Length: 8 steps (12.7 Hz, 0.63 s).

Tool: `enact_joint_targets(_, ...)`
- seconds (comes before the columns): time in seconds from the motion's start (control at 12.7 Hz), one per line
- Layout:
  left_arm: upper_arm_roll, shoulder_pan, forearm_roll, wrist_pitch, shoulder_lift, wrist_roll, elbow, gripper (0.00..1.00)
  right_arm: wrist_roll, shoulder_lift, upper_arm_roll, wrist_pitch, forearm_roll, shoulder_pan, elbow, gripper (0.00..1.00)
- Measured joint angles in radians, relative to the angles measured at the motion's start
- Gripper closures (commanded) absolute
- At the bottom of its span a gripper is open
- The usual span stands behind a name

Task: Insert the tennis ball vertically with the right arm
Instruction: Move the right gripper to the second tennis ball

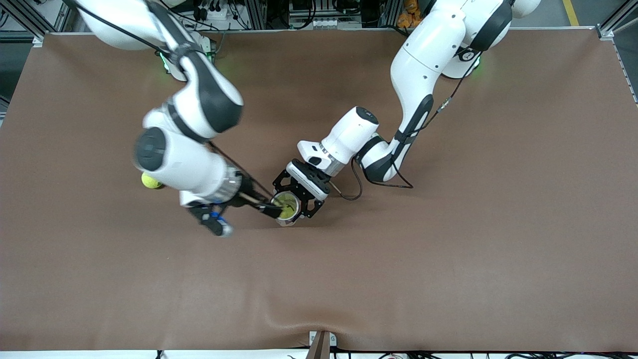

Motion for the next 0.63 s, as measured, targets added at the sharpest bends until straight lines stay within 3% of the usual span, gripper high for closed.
enact_joint_targets(0.31,0.0,0.0,0.0,0.0,0.0,0.0,0.0,0.05,-0.463,-0.12,-0.202,-0.282,-0.015,-0.059,-0.019,0.0)
enact_joint_targets(0.39,0.0,0.0,0.0,0.0,0.0,0.0,0.0,0.03,-0.572,-0.139,-0.238,-0.292,-0.048,-0.07,-0.055,0.0)
enact_joint_targets(0.63,0.0,0.0,0.0,0.0,0.0,0.0,0.0,0.01,-0.73,-0.194,-0.267,-0.221,-0.126,-0.099,-0.225,0.0)
